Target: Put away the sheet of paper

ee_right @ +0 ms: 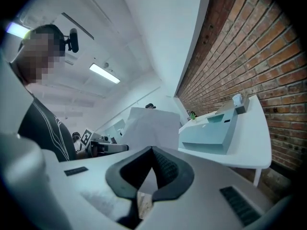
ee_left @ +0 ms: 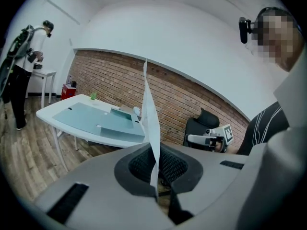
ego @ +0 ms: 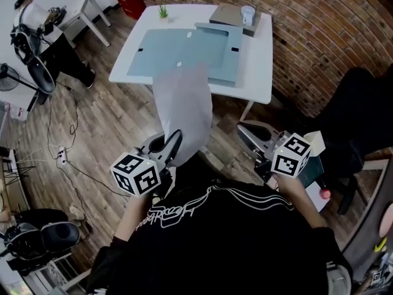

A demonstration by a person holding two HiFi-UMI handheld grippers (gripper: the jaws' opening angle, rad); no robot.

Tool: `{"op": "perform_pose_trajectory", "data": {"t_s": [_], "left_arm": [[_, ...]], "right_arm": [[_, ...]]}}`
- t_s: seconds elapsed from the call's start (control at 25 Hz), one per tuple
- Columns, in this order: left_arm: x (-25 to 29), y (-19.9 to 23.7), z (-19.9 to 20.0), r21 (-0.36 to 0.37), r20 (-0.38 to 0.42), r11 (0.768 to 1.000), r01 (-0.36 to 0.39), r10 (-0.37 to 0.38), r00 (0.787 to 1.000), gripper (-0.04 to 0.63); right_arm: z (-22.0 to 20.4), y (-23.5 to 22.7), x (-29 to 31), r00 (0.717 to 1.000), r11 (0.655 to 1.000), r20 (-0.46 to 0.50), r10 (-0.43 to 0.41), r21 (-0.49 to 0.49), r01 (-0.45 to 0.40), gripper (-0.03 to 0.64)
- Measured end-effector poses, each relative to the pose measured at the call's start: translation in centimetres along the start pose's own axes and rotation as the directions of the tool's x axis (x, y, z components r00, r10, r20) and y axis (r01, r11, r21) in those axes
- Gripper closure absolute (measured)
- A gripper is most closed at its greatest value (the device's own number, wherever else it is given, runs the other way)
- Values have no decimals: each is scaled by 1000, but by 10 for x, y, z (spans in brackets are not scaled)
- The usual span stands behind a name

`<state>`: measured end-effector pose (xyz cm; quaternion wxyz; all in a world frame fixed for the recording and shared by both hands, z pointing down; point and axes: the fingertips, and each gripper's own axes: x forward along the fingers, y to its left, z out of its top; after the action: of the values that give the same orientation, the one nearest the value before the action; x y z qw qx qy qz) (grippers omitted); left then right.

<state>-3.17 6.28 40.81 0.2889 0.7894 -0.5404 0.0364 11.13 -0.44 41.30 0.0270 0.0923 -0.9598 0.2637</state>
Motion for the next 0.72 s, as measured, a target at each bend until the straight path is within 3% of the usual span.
{"op": "perform_pose_trajectory", "data": {"t_s": [0.36,0.72], "left_arm": [[34,69,66,17,-26,994,107,-107,994,565],[57,140,126,20,-77,972,233,-230,970,565]], "right_arm": [[40,-28,68,997,998,38,-69,-1,70,614],[85,-48,146,987,991,87,-137,9,137,614]]}}
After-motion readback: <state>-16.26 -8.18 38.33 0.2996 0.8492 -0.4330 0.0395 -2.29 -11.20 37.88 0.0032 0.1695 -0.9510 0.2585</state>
